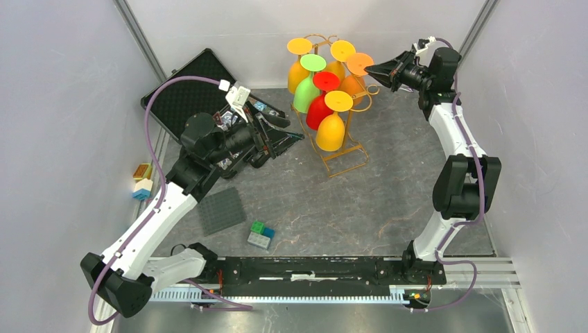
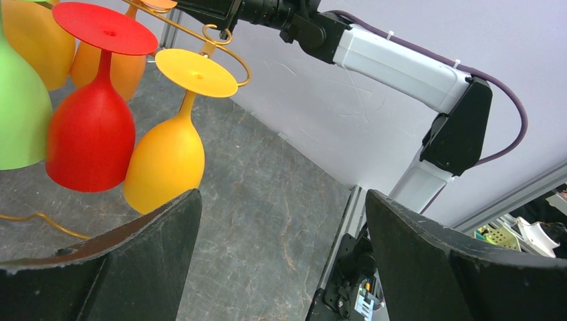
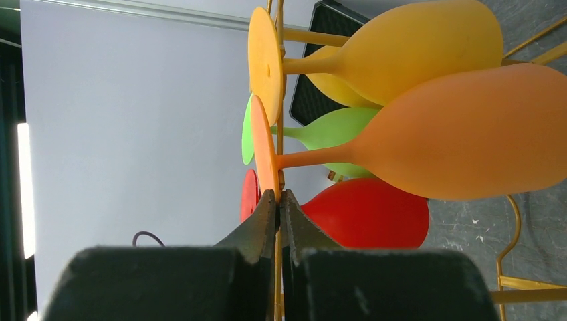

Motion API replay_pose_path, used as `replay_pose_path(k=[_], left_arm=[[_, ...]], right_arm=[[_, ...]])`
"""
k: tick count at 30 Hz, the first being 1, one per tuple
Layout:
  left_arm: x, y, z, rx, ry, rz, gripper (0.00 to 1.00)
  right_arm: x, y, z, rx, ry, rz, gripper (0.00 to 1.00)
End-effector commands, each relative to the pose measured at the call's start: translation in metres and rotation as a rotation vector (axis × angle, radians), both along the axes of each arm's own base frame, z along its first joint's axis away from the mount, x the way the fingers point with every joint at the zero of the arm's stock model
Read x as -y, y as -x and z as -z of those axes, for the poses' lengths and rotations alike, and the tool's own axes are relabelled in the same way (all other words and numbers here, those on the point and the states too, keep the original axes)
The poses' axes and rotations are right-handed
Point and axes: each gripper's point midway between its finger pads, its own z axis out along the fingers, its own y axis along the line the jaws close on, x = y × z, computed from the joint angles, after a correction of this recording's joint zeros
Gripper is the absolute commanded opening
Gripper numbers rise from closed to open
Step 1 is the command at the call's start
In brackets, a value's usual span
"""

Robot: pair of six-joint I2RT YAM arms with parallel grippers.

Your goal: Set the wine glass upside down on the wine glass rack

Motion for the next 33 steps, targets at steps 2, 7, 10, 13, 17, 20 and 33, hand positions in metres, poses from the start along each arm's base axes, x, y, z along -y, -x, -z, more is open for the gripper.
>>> replay_pose_path(k=[2,7,10,13,17,20,33], left_arm=[[-0.005,0.003,-0.012,0.052,0.016,-0.021,0.95],[-0.004,0.002,-0.01,0.049,0.014,-0.021,0.95],[-0.004,0.002,-0.01,0.05,0.014,-0.022,0.95],[-0.004,0.002,-0.009,0.048,0.013,-0.023,0.95],[-0.004,0.002,-0.008,0.046,0.013,-0.023,0.95],[-0.005,0.002,-0.008,0.048,0.013,-0.025,0.95],[-0.005,0.003,-0.008,0.045,0.014,-0.027,0.95]], right_arm=[[-0.008,0.015,-0.013,0.051,0.026,-0.051,0.04],[-0.009,0.02,-0.016,0.058,0.033,-0.063,0.04],[-0.009,0.024,-0.018,0.061,0.038,-0.068,0.03],[-0.01,0.027,-0.019,0.064,0.043,-0.076,0.01],[-0.01,0.031,-0.02,0.063,0.054,-0.085,0.01],[-0.01,0.033,-0.019,0.075,0.067,-0.088,0.0],[-0.011,0.041,-0.027,0.071,0.071,-0.103,0.0]])
